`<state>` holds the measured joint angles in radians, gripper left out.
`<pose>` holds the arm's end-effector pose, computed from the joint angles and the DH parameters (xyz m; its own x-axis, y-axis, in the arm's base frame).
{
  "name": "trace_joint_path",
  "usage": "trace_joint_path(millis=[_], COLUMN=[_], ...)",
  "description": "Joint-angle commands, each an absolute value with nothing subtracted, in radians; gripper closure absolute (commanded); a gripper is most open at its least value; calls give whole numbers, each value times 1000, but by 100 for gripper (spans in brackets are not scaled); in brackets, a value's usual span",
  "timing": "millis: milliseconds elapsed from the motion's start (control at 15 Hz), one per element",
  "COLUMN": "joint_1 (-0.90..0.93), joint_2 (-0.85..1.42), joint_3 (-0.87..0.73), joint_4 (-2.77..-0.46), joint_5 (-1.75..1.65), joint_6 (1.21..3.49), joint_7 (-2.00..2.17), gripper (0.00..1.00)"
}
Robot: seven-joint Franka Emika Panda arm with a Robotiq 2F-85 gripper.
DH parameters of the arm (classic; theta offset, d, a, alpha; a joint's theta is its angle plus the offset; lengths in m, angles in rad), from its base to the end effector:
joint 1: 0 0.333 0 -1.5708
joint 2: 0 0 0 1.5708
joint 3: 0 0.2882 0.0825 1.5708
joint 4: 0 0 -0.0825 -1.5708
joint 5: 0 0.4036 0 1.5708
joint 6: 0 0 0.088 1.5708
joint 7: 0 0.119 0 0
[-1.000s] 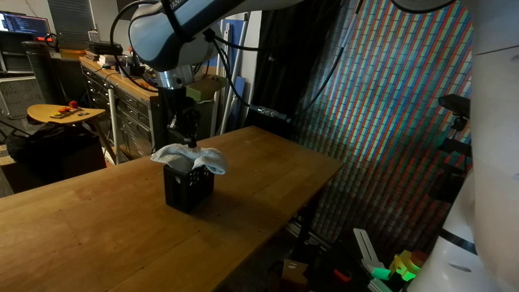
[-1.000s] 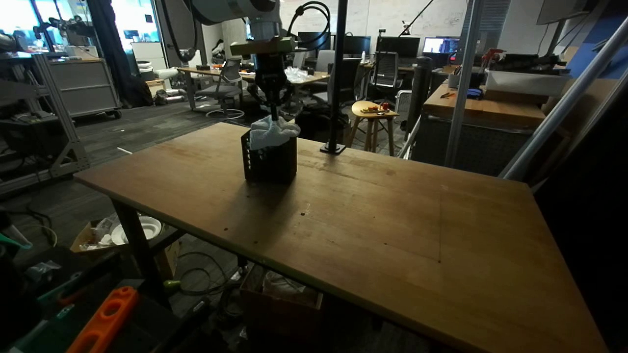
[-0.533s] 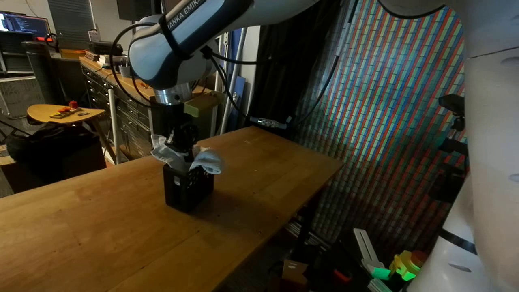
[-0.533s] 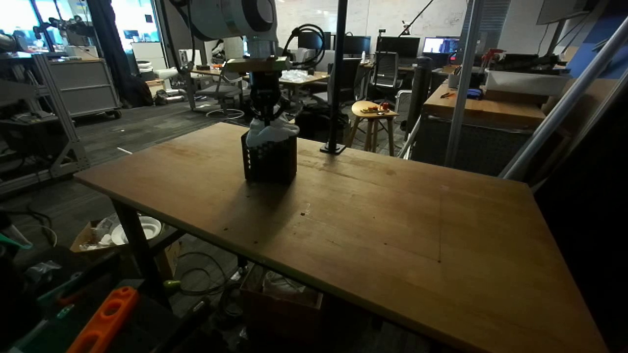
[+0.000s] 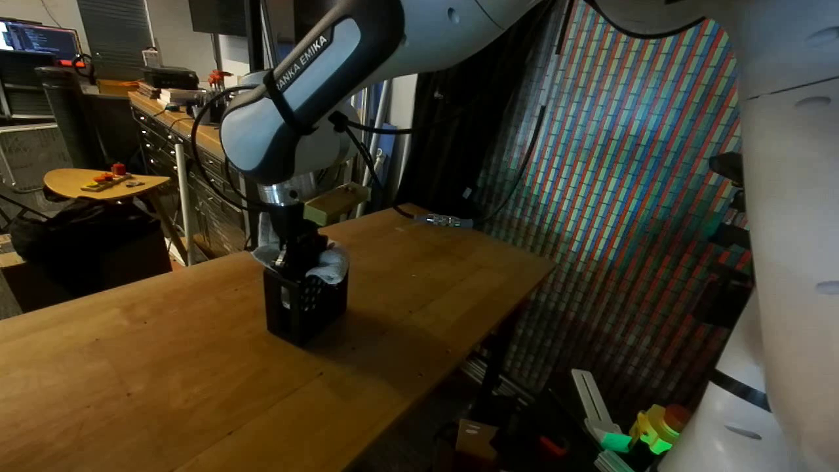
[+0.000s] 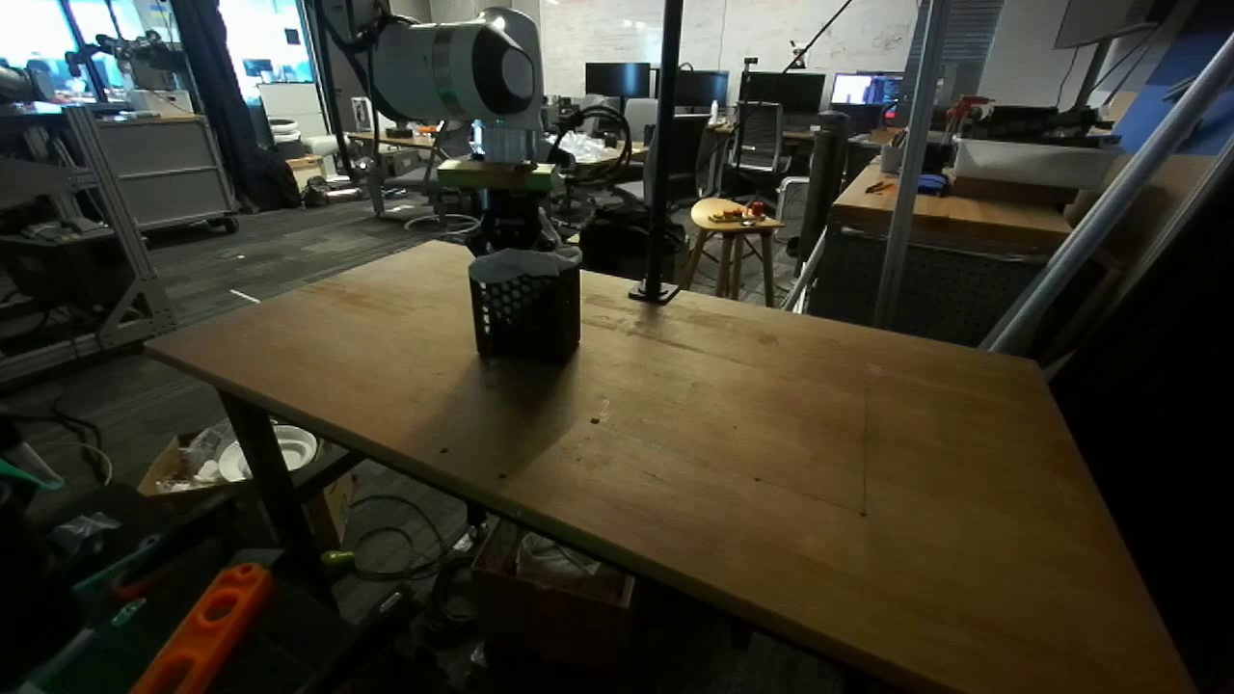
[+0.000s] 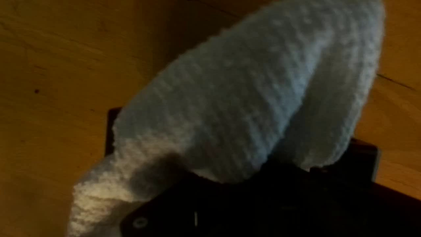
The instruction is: Put the white towel in the basket.
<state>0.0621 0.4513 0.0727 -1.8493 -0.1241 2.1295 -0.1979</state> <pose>0.6179 0.0762 0.2173 0.9060 0.3836 -0.1788 0.3941 -0.9187 0.0262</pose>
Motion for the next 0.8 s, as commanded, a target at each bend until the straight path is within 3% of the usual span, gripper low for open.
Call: trace_joint_path(millis=[0,733], joint_1=[38,-30], joint_2=[469,490], joint_3=[91,126], joint_4=[-1881,-1905], joint_5=[-74,71], joint_6=[2192,2257], joint_7=[-242,-397], gripper=[100,100])
